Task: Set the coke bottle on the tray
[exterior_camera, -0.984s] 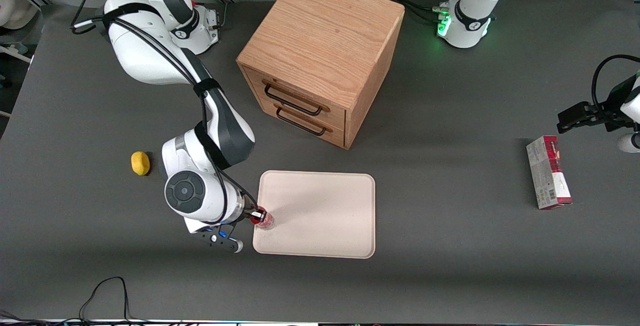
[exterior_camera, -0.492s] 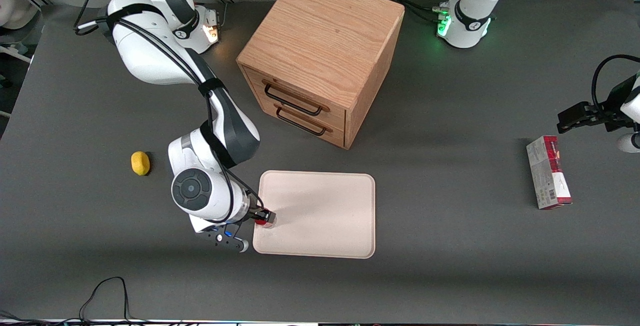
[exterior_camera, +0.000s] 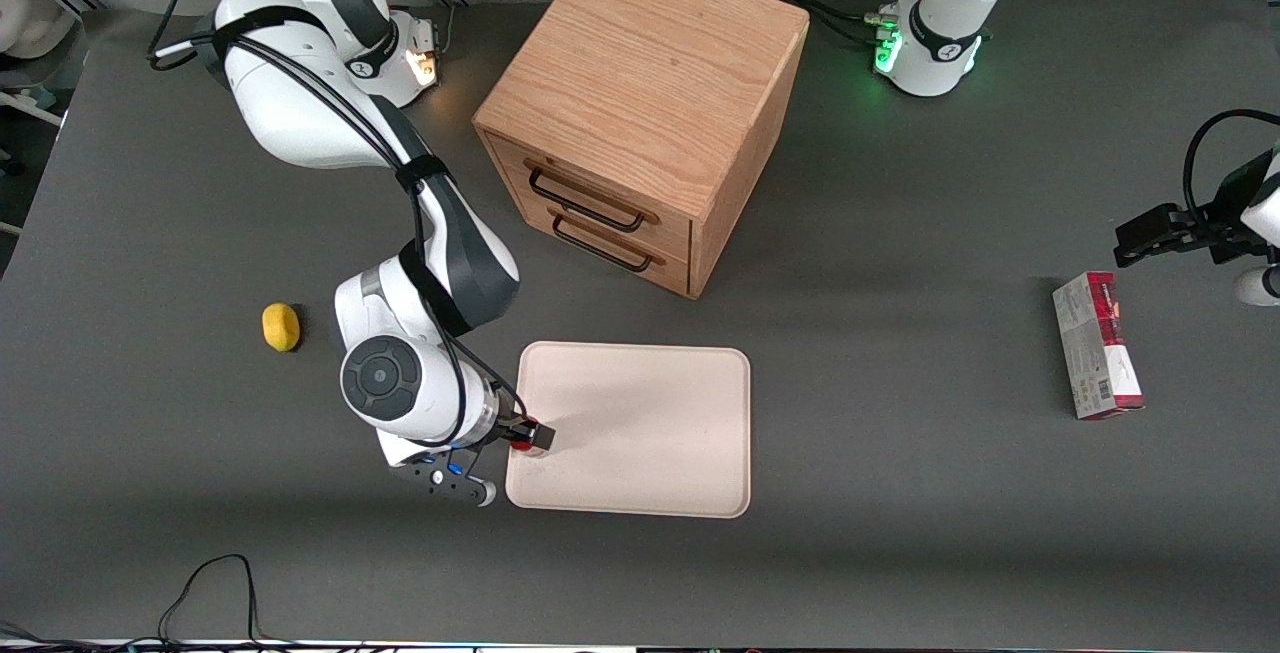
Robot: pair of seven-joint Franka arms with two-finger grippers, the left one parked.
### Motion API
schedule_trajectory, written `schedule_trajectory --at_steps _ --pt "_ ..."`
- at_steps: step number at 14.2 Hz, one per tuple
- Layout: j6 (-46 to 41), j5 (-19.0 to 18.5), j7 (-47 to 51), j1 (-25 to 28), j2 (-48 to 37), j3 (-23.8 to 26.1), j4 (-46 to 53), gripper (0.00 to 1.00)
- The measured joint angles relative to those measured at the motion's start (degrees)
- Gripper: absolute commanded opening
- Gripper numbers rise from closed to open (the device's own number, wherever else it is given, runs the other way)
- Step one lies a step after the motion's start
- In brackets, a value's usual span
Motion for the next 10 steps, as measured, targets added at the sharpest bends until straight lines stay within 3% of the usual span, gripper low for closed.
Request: schedule_trajectory --at_steps 5,10 --pt "-1.0 -0.3 0.0 0.0 -0.1 0.0 0.8 1.00" --pt "-13.2 -1.3 -6.7 -0.1 -5.2 -0.1 1.5 1.00"
